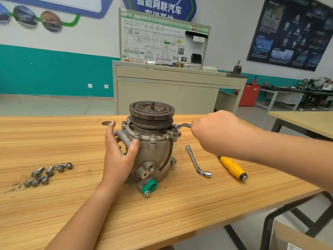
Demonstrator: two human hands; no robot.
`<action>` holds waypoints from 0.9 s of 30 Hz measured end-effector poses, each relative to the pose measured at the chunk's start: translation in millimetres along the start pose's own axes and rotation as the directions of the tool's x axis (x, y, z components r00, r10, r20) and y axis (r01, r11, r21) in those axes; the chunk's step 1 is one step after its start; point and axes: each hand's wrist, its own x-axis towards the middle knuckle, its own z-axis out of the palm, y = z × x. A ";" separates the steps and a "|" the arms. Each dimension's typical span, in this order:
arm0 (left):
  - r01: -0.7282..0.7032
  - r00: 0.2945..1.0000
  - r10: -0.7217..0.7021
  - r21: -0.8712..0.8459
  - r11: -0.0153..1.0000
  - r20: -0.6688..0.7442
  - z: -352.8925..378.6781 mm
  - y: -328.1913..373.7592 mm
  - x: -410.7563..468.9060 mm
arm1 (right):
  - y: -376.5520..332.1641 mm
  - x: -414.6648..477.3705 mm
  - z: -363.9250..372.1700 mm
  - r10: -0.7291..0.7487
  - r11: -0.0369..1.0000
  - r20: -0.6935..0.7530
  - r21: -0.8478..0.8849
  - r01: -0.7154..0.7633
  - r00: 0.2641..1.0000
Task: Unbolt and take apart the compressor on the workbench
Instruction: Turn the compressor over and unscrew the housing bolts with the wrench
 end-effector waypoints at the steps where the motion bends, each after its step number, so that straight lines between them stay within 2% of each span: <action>1: 0.001 1.000 -0.001 0.000 1.000 -0.002 0.2 -0.1 0.1 | 8.0 3.1 6.1 -0.014 1.000 -0.022 -0.006 0.014 1.000; 7: 0.020 1.000 -0.020 -0.012 1.000 -0.009 2.1 -0.1 0.2 | 41.2 43.8 40.5 -0.090 0.996 -0.103 -0.033 0.087 0.991; 10: 0.001 1.000 -0.001 -0.008 1.000 -0.016 1.5 0.2 -0.8 | 27.1 83.8 50.4 -0.086 0.991 -0.213 0.083 0.106 0.973; 13: 0.008 1.000 -0.008 -0.007 1.000 -0.004 0.5 0.0 -0.5 | 11.8 113.5 57.6 -0.098 0.963 -0.414 0.191 0.191 0.905; 15: 0.009 1.000 -0.009 -0.004 1.000 0.002 -0.1 0.7 -0.4 | 9.2 117.7 61.2 -0.083 0.942 -0.458 0.254 0.220 0.885; 17: 0.009 1.000 -0.009 -0.006 1.000 0.003 -0.4 1.7 -0.6 | 12.0 109.5 66.1 -0.002 0.931 -0.457 0.324 0.168 0.889; 18: 0.007 1.000 -0.007 -0.007 1.000 0.003 -0.7 1.7 -0.8 | 14.6 101.8 67.3 0.083 0.913 -0.459 0.390 0.116 0.884; 20: 0.004 1.000 -0.004 -0.007 1.000 0.003 -1.0 1.1 -1.0 | 20.6 81.2 64.2 0.283 0.834 -0.439 0.552 0.007 0.853; 22: 0.007 1.000 -0.007 -0.008 1.000 -0.003 -0.3 0.6 -0.8 | 27.2 58.3 56.3 0.413 0.749 -0.405 0.661 -0.051 0.816; 24: 0.012 1.000 -0.012 -0.005 1.000 -0.004 0.6 0.6 -1.0 | 32.7 33.8 45.6 0.425 0.756 -0.333 0.642 -0.128 0.842; 27: 0.017 1.000 -0.017 -0.001 1.000 -0.003 0.8 0.6 -0.6 | 26.2 0.8 24.2 0.300 0.869 -0.145 0.449 -0.207 0.943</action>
